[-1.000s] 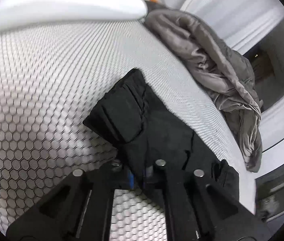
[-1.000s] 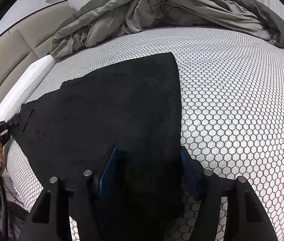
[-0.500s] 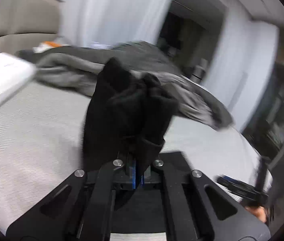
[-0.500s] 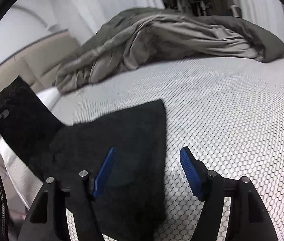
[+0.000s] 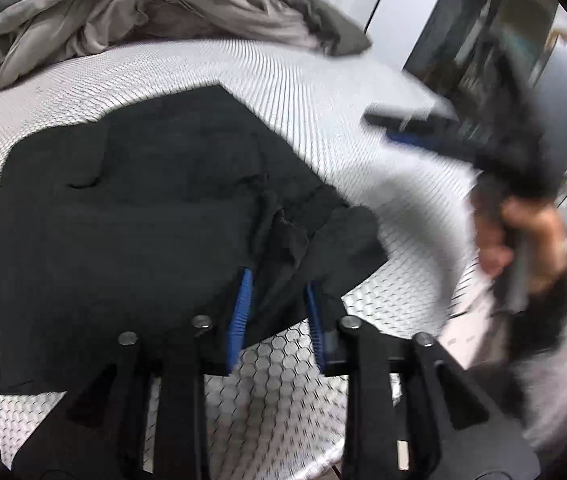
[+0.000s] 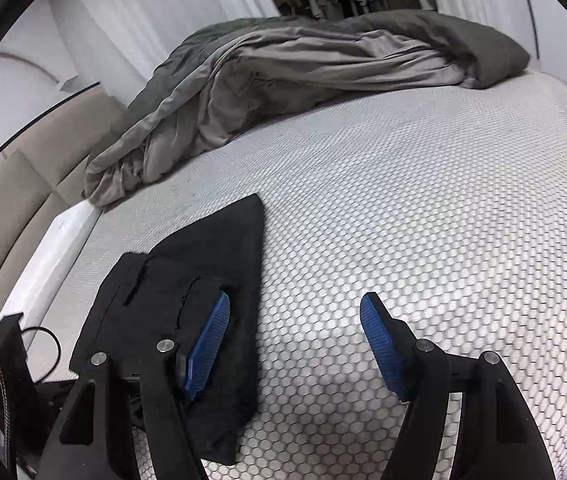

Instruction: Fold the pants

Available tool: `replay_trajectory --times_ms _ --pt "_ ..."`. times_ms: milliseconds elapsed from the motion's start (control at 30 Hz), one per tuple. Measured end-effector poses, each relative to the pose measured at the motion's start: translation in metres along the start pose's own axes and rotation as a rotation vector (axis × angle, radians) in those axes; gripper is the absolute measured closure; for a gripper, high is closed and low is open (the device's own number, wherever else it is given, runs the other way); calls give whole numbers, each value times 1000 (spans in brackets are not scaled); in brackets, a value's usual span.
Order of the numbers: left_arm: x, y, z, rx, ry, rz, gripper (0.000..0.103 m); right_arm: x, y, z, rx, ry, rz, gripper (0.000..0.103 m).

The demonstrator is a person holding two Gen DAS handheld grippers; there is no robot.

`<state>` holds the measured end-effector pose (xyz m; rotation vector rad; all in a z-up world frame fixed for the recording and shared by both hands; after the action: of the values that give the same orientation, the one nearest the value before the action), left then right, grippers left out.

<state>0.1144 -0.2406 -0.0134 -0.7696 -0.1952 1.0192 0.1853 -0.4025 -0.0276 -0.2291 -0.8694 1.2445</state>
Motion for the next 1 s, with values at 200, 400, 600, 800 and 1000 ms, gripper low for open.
replay_trajectory --times_ms 200,400,600,800,1000 --pt "74 -27 77 -237 -152 48 23 42 22 -22 126 -159 10 34" --pt "173 20 85 -169 -313 267 23 60 50 -51 284 -267 -70 36" --pt "207 51 97 -176 -305 364 23 52 50 -83 301 -195 -123 57" --pt "212 49 106 -188 -346 311 23 86 19 -60 110 -156 80 89" --pt "196 54 94 -111 -371 259 23 39 33 -74 191 -69 1 74"
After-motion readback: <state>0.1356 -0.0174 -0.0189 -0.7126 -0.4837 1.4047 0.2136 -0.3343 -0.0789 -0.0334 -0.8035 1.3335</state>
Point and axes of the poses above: each gripper's, at about its wrist camera, not at the fingertips, and z roughly against the way its jaws point, x to its left, y to its underside, the point moved 9 cm from there along -z, roughly the way its jaws point, and after that the axes turned 12 degrees about -z, right-handed, at the moved point
